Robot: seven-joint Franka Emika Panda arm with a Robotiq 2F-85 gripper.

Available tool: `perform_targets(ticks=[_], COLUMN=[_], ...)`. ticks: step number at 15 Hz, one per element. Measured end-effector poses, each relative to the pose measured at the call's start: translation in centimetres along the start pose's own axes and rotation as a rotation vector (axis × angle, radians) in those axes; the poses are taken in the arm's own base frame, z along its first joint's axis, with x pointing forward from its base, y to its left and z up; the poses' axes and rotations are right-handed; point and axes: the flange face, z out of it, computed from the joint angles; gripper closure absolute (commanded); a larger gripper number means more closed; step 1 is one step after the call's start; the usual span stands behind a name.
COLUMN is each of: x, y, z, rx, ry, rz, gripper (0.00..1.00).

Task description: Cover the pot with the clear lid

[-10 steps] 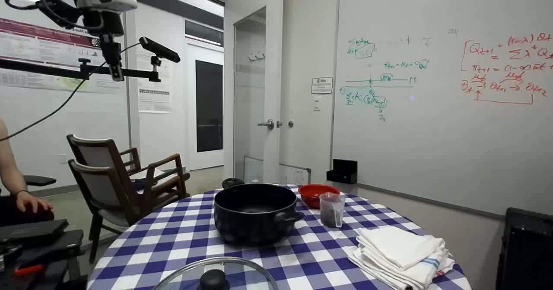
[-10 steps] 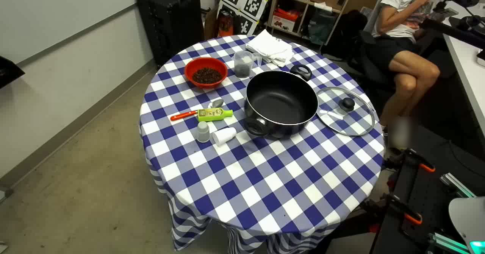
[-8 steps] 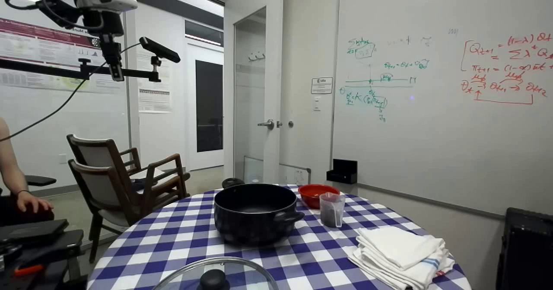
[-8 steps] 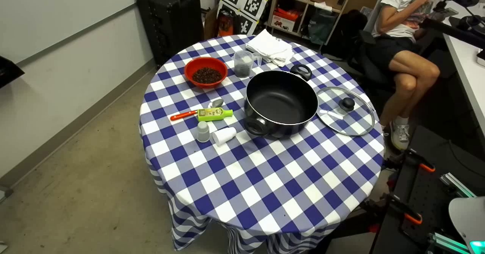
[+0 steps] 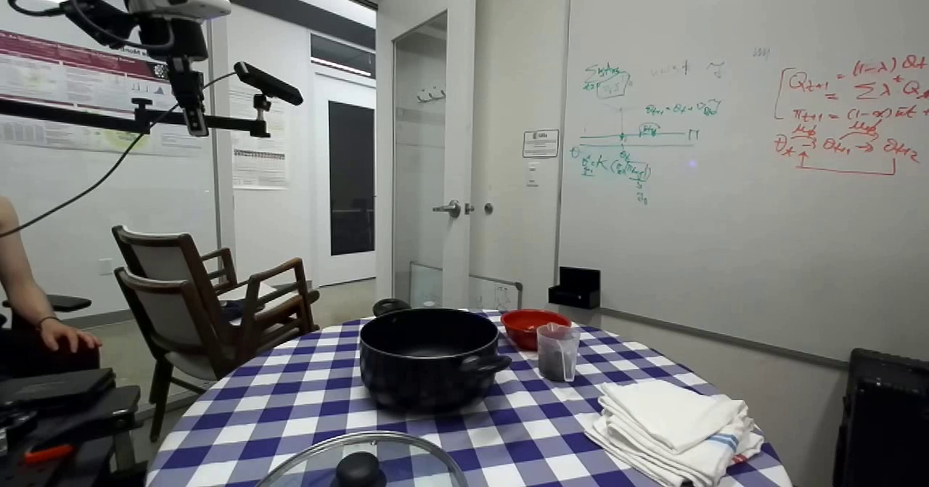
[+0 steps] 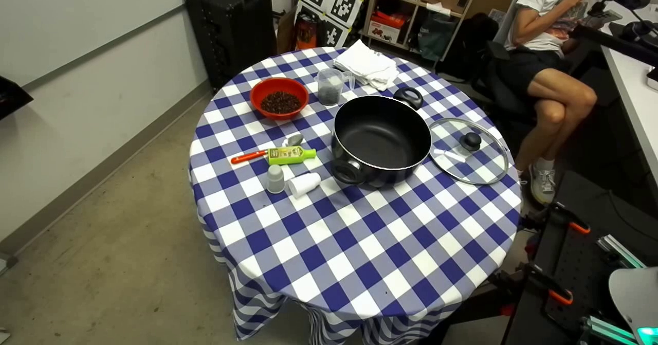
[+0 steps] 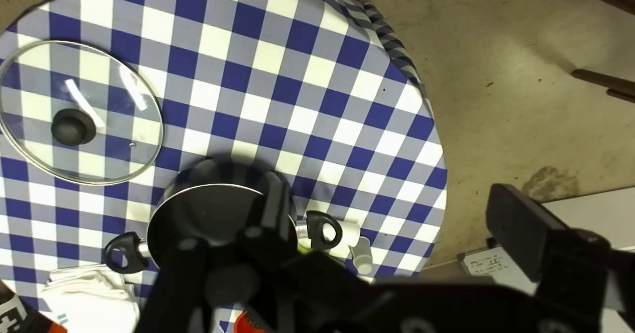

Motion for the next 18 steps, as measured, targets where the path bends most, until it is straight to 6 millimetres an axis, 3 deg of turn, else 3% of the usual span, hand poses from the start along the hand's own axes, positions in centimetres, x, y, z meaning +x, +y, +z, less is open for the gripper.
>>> perform_targets(ticks=[4,7,14,18], x=[0.2,1.5,4.4,5.6], y=[0.3,2.0,12.3,18.3], z=[0.1,2.0,13.7,18.8], rx=[-0.006,-0.026,-0.099,-0.108], ry=[-0.001,-0.033,-0.083,-0.121], rz=[0.007,0.063,0.304,0.426], gripper=[0.00,0.00,0.00,0.00])
